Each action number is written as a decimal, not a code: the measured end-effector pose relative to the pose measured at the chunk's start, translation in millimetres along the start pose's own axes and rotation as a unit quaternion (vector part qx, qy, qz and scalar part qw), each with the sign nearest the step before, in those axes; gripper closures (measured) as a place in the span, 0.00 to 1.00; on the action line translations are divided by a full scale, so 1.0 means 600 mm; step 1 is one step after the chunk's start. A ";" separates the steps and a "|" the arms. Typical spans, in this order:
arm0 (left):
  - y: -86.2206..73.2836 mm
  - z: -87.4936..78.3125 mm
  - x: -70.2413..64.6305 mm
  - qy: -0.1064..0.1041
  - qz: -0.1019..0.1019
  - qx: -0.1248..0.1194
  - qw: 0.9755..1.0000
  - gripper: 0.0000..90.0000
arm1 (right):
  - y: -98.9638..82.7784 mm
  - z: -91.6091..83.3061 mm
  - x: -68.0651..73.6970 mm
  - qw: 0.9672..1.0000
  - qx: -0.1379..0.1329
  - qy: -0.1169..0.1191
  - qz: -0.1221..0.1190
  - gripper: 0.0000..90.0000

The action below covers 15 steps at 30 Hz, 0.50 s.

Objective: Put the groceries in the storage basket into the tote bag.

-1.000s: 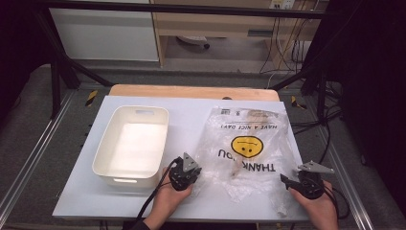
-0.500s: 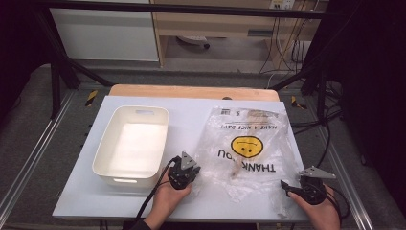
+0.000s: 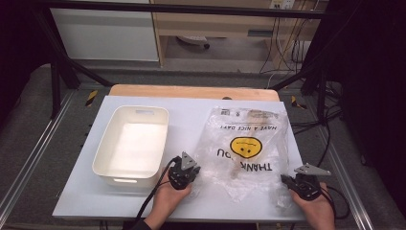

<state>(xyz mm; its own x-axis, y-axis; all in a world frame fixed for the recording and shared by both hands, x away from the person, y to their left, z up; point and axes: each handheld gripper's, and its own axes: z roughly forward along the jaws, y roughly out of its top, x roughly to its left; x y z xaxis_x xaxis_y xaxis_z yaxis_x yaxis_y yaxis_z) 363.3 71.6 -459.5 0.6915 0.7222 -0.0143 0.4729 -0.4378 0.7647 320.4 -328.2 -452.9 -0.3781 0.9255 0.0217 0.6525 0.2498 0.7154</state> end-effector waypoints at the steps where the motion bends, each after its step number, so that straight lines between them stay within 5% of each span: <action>1: 0.000 0.000 0.000 0.000 0.000 0.000 1.000 1.00 | 0.001 0.001 0.000 1.000 -0.002 0.002 -0.003 1.00; 8: 0.006 -0.007 0.004 -0.015 -0.010 0.000 1.000 1.00 | 0.018 0.001 0.011 0.999 -0.022 0.036 -0.005 1.00; 12: 0.029 -0.029 0.006 -0.037 -0.039 -0.019 0.998 1.00 | 0.040 -0.009 0.019 0.998 -0.043 0.042 -0.016 1.00; 15: 0.055 -0.045 0.003 -0.041 -0.032 -0.023 0.998 1.00 | 0.059 -0.017 0.024 0.997 -0.055 0.047 -0.019 1.00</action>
<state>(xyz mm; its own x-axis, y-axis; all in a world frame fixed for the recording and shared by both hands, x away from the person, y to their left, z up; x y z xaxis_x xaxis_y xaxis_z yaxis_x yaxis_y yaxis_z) 365.4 73.0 -416.7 0.7037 0.7012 -0.1145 0.4926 -0.3654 0.7898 331.3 -308.7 -420.4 -0.4643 0.8839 0.0553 0.5634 0.2466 0.7885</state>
